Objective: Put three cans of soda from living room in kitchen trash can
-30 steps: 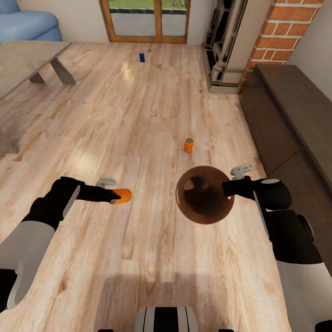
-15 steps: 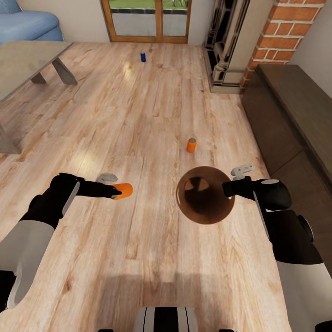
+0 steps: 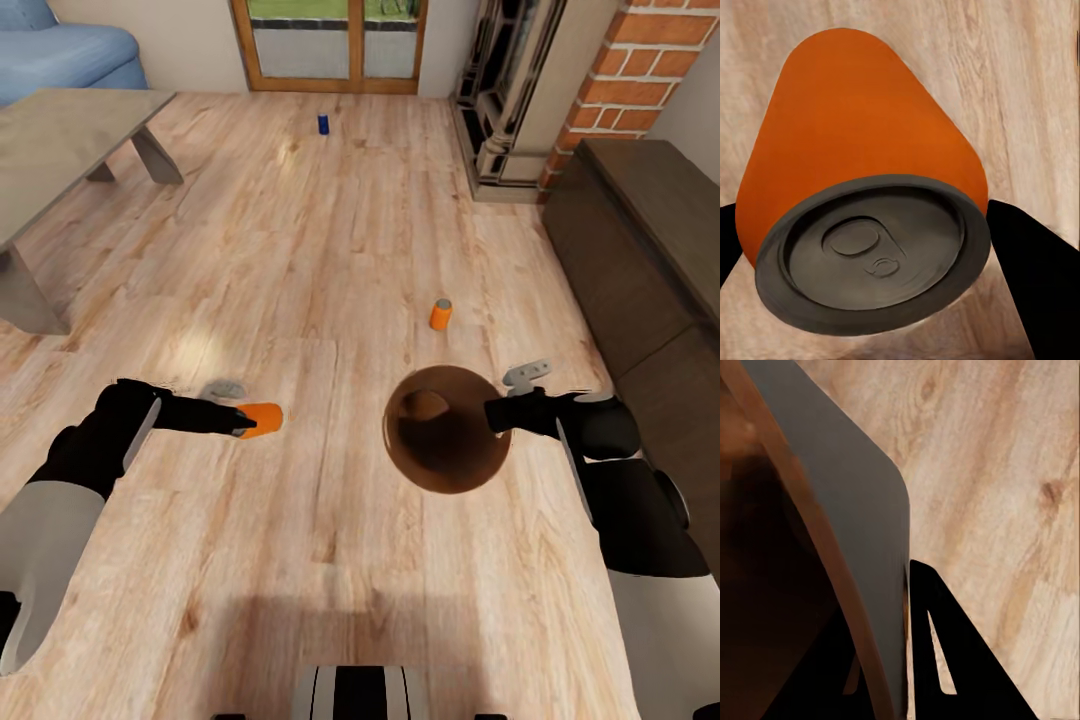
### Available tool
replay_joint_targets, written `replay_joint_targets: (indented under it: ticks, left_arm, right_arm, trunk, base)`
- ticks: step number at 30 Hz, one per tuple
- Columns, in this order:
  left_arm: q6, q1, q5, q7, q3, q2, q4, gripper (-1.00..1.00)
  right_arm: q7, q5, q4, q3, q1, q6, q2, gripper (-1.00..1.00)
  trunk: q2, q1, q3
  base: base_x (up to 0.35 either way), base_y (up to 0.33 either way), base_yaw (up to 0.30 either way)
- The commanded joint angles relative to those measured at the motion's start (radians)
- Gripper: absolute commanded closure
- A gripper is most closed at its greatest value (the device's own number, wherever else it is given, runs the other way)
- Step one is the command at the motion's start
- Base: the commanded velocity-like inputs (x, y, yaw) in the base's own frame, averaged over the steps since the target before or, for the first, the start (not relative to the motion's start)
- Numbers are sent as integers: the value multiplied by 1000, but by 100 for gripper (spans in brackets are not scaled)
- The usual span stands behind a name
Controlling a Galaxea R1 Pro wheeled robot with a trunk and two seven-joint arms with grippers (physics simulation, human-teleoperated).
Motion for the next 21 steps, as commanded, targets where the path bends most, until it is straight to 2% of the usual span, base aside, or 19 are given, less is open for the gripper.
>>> replay_joint_targets:
  ticks: [1,2,3,4,6,7,9,11,13,14,15,16,18,19,21]
  left_arm:
    - [3,1,5,-13,0,10,1,100]
    - [7,2,4,-24,-1,20,-1,100]
    - [30,3,4,-40,-1,39,-5,100]
    - [45,4,4,-46,-1,47,-6,100]
    - [84,22,4,-57,-2,82,-8,100]
    - [90,33,4,-59,-2,87,-11,100]
    - [96,83,4,-62,0,101,-49,100]
    - [96,158,4,-60,3,115,-125,100]
    - [66,263,5,-44,19,120,-205,100]
    - [49,283,5,-36,32,120,-217,100]
    - [9,314,4,-14,59,120,-234,100]
    - [-44,348,4,38,87,119,-247,100]
    - [-70,374,6,76,101,118,-254,100]
    - [-109,423,11,130,121,117,-284,100]
    - [-117,433,12,140,127,116,-303,100]
  right_arm:
    - [27,-29,-2,-1,6,4,-7,100]
    - [47,-30,-1,-2,11,4,-16,100]
    - [81,-31,0,-2,21,4,-36,100]
    - [94,-32,0,-3,25,4,-45,100]
    - [127,-34,3,-10,48,4,-75,100]
    - [131,-34,4,-16,54,4,-80,100]
    - [141,-35,8,-44,73,4,-92,100]
    - [146,-35,9,-70,104,4,-98,100]
    - [150,-35,10,-106,164,-57,-105,100]
    - [150,-35,10,-115,179,-74,-106,100]
    - [151,-35,11,-131,208,-105,-107,100]
    - [151,-35,11,-149,241,-136,-109,100]
    - [151,-35,11,-157,254,-148,-109,100]
    - [152,-36,12,-171,271,-162,-110,100]
    - [152,-37,12,-175,275,-164,-109,100]
  trunk:
    - [0,0,0]
    - [0,0,0]
    - [0,0,0]
    - [0,0,0]
    - [0,0,0]
    - [0,0,0]
    - [0,0,0]
    - [0,0,0]
    - [0,0,0]
    - [0,0,0]
    - [0,0,0]
    - [0,0,0]
    - [0,0,0]
    - [0,0,0]
    - [0,0,0]
  base:
    - [0,310,0]
    - [0,310,0]
    - [0,310,0]
    - [0,310,0]
    - [0,295,0]
    - [0,254,0]
    - [0,190,0]
    - [0,160,0]
    - [0,147,0]
    - [0,146,0]
    - [0,151,0]
    - [0,166,0]
    - [0,174,0]
    - [0,178,0]
    - [0,175,0]
